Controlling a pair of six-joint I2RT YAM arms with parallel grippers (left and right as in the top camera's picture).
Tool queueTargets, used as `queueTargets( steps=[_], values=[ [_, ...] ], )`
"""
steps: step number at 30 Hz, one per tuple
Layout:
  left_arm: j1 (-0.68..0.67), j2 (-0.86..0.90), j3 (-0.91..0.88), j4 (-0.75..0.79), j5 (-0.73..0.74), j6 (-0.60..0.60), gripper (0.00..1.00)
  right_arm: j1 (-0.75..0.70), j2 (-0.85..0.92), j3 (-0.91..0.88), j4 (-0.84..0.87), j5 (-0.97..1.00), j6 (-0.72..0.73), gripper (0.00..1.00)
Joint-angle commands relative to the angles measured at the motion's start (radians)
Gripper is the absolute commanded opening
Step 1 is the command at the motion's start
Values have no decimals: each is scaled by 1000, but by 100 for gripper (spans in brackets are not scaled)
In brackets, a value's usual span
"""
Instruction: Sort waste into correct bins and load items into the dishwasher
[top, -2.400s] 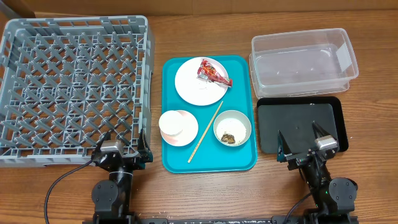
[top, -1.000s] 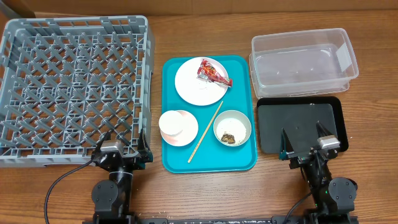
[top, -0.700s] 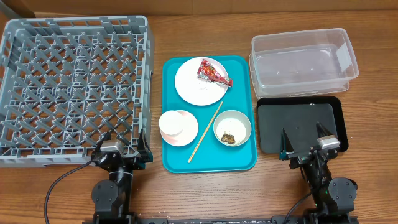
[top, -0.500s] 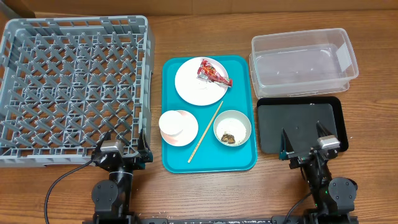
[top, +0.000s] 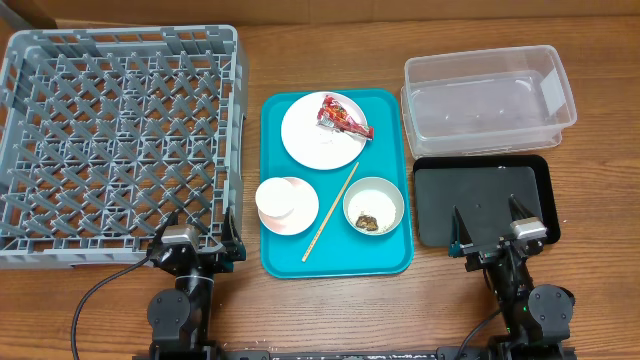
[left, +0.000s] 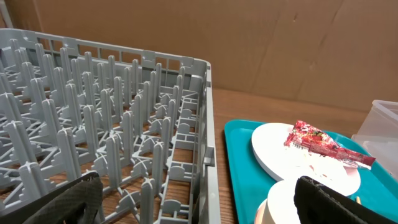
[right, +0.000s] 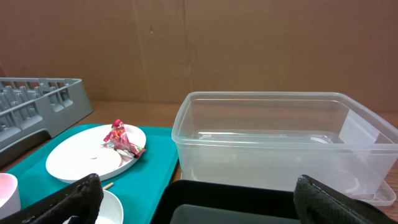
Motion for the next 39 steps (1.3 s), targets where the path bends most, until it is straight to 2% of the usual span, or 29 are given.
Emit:
queueTargets(
  steps=[1,17,24,33,39],
  values=[
    [8,-10,-4,0,15,19,100,-6,-2,-8,3,9,-3,100],
    [8,-10,-4,1,6,22,100,-6,-2,-8,5,9,9,100],
    [8,-10,16,-7,29,-8,100,-7,-2,-3,1,10,168,100],
    [8,65,272,-287,-8,8,100,-6,61,130,-82,8,215,100],
    [8,234,469,-487,-12,8,100,-6,246,324,-176,-49,214,100]
  ],
)
